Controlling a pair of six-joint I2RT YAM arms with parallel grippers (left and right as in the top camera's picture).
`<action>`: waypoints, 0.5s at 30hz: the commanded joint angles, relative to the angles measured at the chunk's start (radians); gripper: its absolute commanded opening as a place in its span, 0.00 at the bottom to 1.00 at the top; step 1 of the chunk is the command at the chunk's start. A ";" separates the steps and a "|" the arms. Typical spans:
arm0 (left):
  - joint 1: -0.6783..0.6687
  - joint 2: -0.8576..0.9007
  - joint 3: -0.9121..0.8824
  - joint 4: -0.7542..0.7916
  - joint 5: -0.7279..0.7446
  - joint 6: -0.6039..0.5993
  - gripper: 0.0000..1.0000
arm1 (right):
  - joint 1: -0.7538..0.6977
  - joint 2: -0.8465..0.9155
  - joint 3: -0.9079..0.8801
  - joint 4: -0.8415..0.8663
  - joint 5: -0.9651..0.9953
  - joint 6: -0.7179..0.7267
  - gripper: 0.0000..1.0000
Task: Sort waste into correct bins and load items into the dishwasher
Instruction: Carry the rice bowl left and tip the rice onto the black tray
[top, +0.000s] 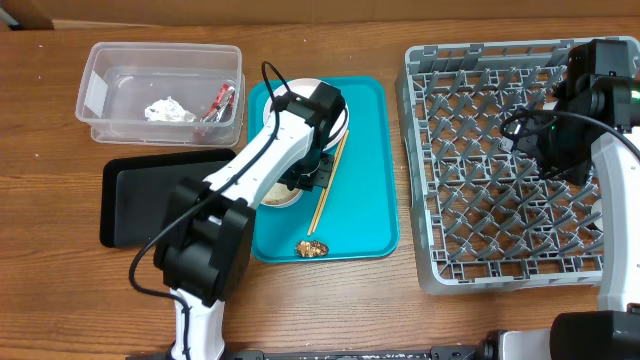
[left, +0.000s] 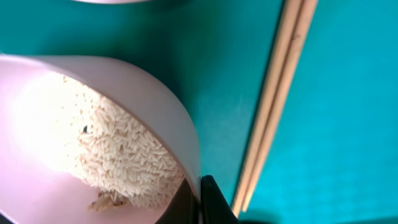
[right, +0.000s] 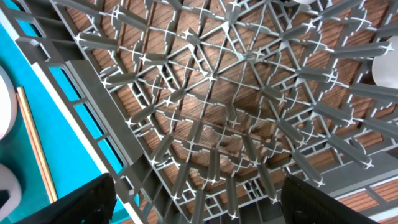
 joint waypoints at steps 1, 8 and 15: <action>0.000 -0.134 0.006 -0.012 -0.018 -0.035 0.04 | -0.004 -0.004 0.009 -0.002 0.000 -0.003 0.87; 0.098 -0.240 0.006 -0.124 -0.010 -0.053 0.04 | -0.004 -0.004 0.009 -0.006 0.006 -0.007 0.87; 0.320 -0.241 0.006 -0.121 0.216 0.082 0.04 | -0.004 -0.004 0.009 -0.010 0.011 -0.010 0.87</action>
